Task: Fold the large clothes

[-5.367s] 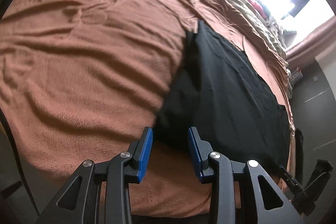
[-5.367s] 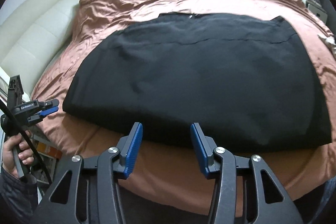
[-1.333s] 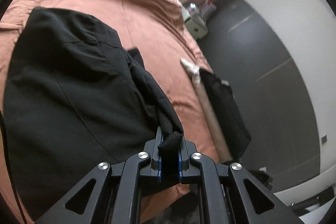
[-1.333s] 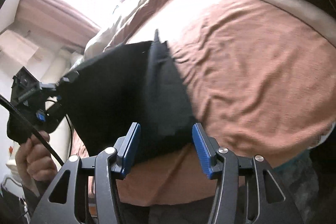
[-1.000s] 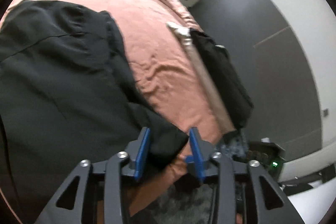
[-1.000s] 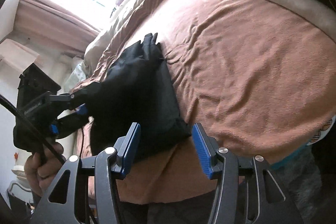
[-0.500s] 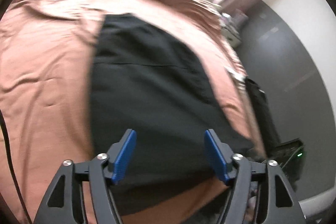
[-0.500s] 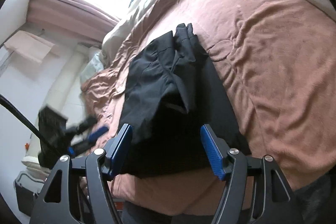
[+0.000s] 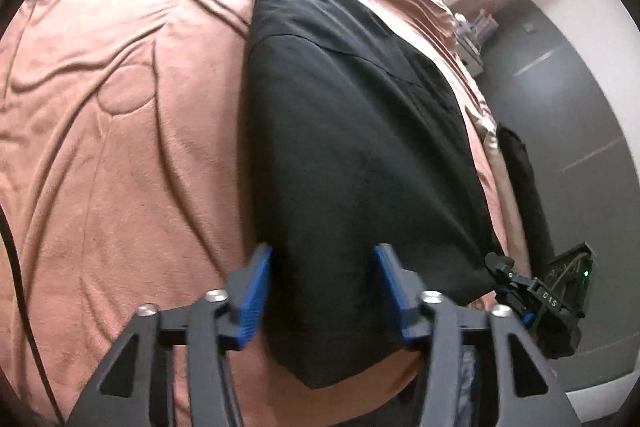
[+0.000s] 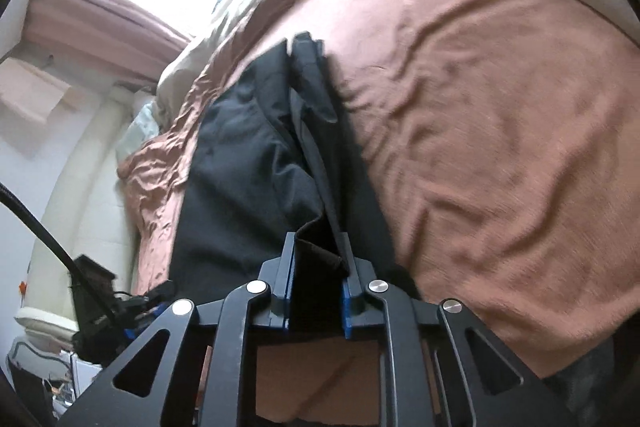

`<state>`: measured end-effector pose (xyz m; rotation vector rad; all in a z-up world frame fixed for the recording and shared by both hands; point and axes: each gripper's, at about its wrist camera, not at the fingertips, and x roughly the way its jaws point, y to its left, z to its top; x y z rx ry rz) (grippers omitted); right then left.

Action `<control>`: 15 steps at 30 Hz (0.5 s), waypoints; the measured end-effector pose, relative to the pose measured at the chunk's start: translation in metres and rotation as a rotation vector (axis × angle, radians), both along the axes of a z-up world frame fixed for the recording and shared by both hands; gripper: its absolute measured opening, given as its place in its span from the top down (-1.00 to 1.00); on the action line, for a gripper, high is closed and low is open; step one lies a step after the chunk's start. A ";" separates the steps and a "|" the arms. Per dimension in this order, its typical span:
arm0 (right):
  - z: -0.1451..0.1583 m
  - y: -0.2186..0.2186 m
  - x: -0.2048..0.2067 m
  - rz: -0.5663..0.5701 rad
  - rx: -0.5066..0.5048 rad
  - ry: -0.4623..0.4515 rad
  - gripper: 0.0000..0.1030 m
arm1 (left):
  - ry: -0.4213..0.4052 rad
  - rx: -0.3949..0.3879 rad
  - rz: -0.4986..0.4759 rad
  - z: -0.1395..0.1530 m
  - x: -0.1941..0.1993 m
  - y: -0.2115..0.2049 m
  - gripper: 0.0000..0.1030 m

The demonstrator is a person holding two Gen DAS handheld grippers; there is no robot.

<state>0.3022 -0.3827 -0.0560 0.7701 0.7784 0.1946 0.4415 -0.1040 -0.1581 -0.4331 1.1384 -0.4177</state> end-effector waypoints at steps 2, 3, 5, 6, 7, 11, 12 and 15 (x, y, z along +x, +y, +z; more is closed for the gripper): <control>-0.006 -0.007 -0.008 -0.013 0.007 0.013 0.74 | 0.001 0.008 -0.010 0.001 -0.003 -0.005 0.18; -0.010 -0.009 -0.012 -0.015 0.012 0.020 0.74 | 0.000 0.017 -0.013 -0.001 -0.003 -0.009 0.19; -0.011 -0.010 -0.017 -0.004 0.005 0.025 0.73 | -0.007 0.046 -0.021 -0.002 -0.005 -0.013 0.22; -0.009 -0.009 -0.017 0.010 -0.006 0.026 0.72 | -0.012 0.058 -0.025 -0.002 -0.005 -0.014 0.22; -0.006 -0.008 -0.018 0.022 -0.014 0.023 0.71 | -0.013 0.062 -0.028 -0.003 -0.005 -0.013 0.22; 0.010 -0.014 -0.013 0.055 -0.027 0.021 0.35 | 0.001 0.040 -0.022 -0.006 0.002 -0.007 0.19; 0.011 -0.018 -0.012 0.048 -0.044 0.021 0.07 | 0.003 0.036 -0.019 -0.007 0.002 -0.005 0.18; 0.014 -0.025 -0.007 0.048 -0.051 0.020 -0.19 | 0.005 0.025 -0.009 -0.009 0.001 -0.006 0.13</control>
